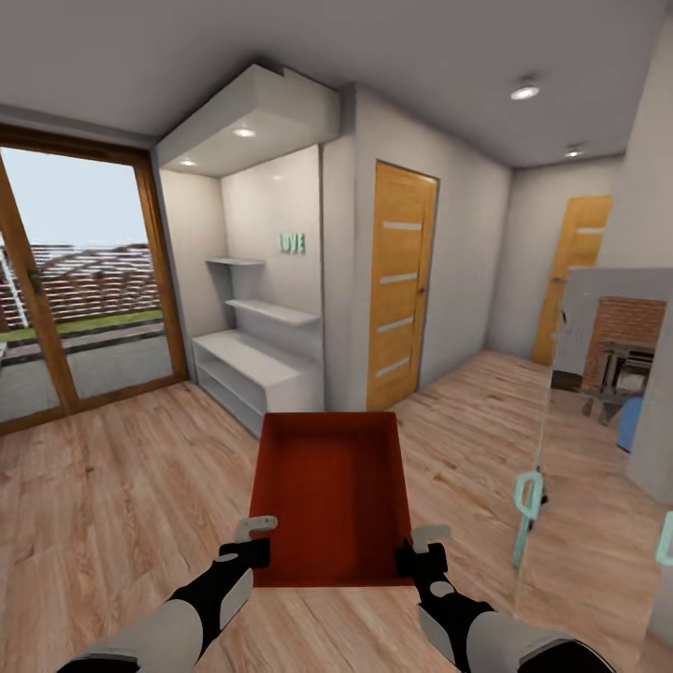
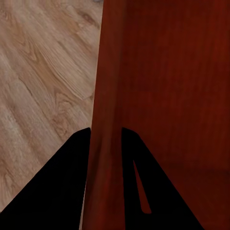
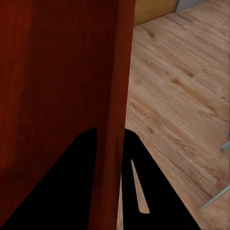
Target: Move the two storage containers from the living room to the garage. In the garage, place one container on the floor and stack the other container on top of it (either order is fine).
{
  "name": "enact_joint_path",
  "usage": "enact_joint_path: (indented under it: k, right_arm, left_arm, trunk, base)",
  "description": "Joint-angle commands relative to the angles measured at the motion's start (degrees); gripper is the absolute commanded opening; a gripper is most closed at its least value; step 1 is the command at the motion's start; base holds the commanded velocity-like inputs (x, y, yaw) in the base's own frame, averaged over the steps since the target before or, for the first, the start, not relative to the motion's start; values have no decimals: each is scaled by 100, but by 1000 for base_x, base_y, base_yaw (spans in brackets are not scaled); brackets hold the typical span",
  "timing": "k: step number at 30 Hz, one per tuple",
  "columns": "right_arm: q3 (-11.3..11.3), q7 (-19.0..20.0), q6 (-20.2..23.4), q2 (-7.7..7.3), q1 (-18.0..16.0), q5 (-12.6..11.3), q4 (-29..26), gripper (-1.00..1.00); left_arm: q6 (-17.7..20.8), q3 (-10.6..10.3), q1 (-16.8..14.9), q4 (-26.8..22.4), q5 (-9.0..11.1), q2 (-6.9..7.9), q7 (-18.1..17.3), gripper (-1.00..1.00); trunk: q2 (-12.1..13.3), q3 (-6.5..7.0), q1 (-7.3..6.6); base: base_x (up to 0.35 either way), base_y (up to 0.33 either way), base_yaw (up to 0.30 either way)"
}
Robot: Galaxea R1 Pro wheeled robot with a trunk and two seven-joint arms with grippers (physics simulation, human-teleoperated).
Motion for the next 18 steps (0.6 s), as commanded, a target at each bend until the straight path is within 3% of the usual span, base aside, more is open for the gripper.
enact_joint_path:
  k: [1,18]
  right_arm:
    - [-83,-20,-114,2,-8,-37,-10,-100]
    - [-83,-20,-114,2,-8,-37,-10,-100]
  left_arm:
    - [13,67,-1,10,48,195,148,-100]
    - [18,75,-1,19,48,194,152,-100]
  trunk:
    - [-7,-9,5]
    - [-7,-9,5]
  base:
    - [322,52,-35]
    - [318,151,-203]
